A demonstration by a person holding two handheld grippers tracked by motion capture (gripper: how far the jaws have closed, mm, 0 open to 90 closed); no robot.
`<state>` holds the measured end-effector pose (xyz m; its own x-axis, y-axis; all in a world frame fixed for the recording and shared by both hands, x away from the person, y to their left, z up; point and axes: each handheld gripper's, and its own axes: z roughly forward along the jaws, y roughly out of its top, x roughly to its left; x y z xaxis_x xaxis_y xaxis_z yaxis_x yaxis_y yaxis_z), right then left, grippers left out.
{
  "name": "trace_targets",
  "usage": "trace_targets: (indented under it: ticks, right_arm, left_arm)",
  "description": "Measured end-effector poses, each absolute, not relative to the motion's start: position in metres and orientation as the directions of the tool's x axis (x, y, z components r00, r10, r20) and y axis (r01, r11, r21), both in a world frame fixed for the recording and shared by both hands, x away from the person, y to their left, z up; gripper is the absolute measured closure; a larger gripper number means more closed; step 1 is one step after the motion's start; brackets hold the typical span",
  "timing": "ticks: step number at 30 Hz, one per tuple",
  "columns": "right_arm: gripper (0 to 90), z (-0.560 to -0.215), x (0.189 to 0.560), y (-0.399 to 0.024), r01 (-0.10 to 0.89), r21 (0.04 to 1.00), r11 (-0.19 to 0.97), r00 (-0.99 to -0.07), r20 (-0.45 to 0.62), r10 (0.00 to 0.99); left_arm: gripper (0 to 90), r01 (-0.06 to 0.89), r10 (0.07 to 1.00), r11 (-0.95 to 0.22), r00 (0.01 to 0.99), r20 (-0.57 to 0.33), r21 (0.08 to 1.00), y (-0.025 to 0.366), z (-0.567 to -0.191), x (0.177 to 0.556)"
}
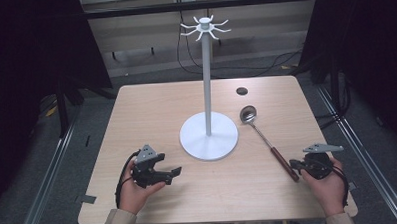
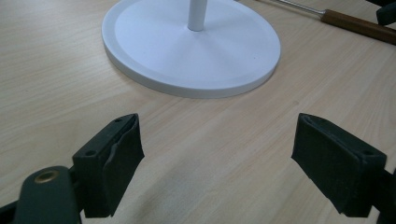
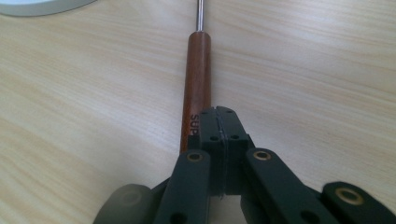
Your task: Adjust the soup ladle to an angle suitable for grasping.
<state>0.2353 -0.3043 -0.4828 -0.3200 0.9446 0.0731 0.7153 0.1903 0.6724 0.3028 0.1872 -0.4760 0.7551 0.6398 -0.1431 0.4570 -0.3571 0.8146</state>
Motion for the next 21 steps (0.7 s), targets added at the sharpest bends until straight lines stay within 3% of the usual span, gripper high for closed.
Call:
trace_targets:
  ticks: [9,21]
  right_arm:
    - [88.6,-0.484,0.238,-0.267,0.694,0.640,0.330,-0.484,0.075,0.872]
    - [88.8,-0.487,0.247,-0.216,0.639,0.658,0.398,-0.598,0.099,0.795]
  left_arm:
    - [15.8,0.457,0.636,-0.357,0.757,-0.146,0.815,0.188,-0.476,0.302]
    - [16.0,0.468,0.650,-0.347,0.745,-0.151,0.812,0.196,-0.477,0.298]
